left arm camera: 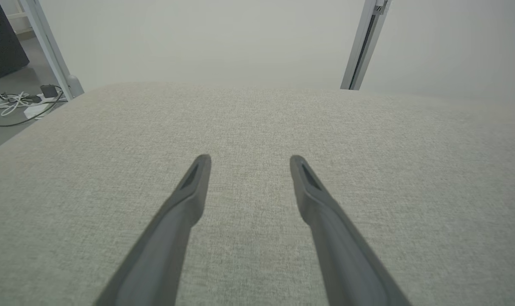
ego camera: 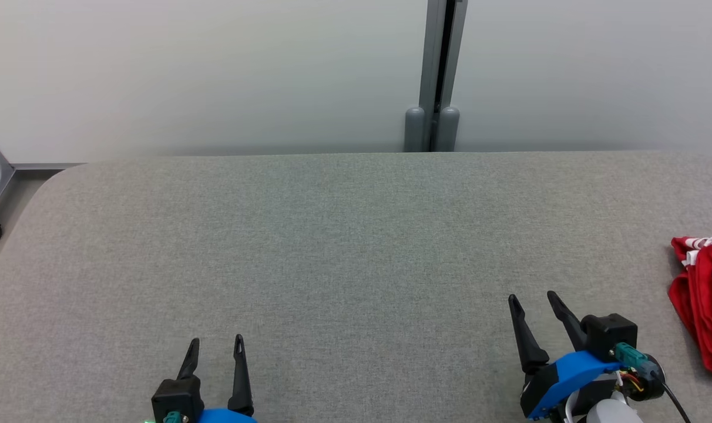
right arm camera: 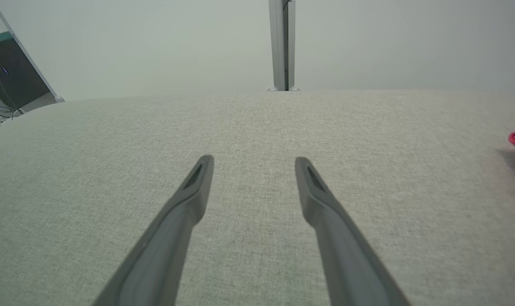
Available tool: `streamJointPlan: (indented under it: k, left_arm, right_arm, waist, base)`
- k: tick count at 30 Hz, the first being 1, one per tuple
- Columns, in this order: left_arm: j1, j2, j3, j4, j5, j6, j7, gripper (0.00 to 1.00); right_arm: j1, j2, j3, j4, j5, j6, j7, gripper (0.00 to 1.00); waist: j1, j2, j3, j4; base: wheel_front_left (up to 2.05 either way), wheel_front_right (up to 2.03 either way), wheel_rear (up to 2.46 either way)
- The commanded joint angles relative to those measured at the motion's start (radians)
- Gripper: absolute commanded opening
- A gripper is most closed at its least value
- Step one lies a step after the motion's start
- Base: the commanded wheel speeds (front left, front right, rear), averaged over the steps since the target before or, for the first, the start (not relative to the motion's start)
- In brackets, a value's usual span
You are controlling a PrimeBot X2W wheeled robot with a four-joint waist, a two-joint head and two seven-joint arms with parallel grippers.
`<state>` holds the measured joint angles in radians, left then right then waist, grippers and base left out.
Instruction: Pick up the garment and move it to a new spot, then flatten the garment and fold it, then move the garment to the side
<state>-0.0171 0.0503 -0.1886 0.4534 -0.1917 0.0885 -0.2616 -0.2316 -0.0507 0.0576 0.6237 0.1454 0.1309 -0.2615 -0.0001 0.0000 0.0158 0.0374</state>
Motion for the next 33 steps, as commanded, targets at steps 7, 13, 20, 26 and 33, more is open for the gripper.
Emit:
streamJointPlan:
  k: [7, 13, 20, 26, 33]
  left_arm:
    - [0.012, 0.0, 0.015, -0.011, -0.014, -0.028, 0.001, 0.0]
    - [0.017, -0.001, 0.028, 0.008, -0.071, -0.035, 0.022, 0.0]
    - [0.005, -0.001, 0.054, -0.014, -0.203, -0.054, 0.056, 0.0]
    - [-0.004, 0.0, 0.075, -0.032, -0.308, -0.068, 0.083, 0.0]
    - [-0.013, 0.0, 0.099, -0.051, -0.421, -0.084, 0.113, 0.0]
  right_arm:
    - [0.0, 0.0, 0.009, 0.003, 0.015, 0.0, 0.001, 0.0]
    - [0.011, 0.001, -0.008, 0.02, 0.071, 0.0, 0.028, 0.0]
    - [0.025, 0.0, -0.022, -0.022, 0.21, 0.0, 0.061, 0.0]
    - [0.037, 0.0, -0.032, -0.058, 0.319, 0.0, 0.085, 0.0]
    - [0.046, 0.0, -0.045, -0.093, 0.436, 0.0, 0.113, 0.0]
  waist:
    - [0.0001, 0.0, -0.003, 0.008]
    - [0.0001, 0.0, -0.004, 0.007]
    - [0.0001, 0.0, -0.004, 0.004]
    - [0.0001, 0.0, -0.005, 0.002]
    - [0.0001, 0.0, -0.005, 0.0]
  base:
    - [0.0, 0.0, 0.0]
    - [0.0, 0.0, 0.0]
    - [0.0, 0.0, 0.0]
    - [0.0, 0.0, 0.0]
    - [0.0, 0.0, 0.0]
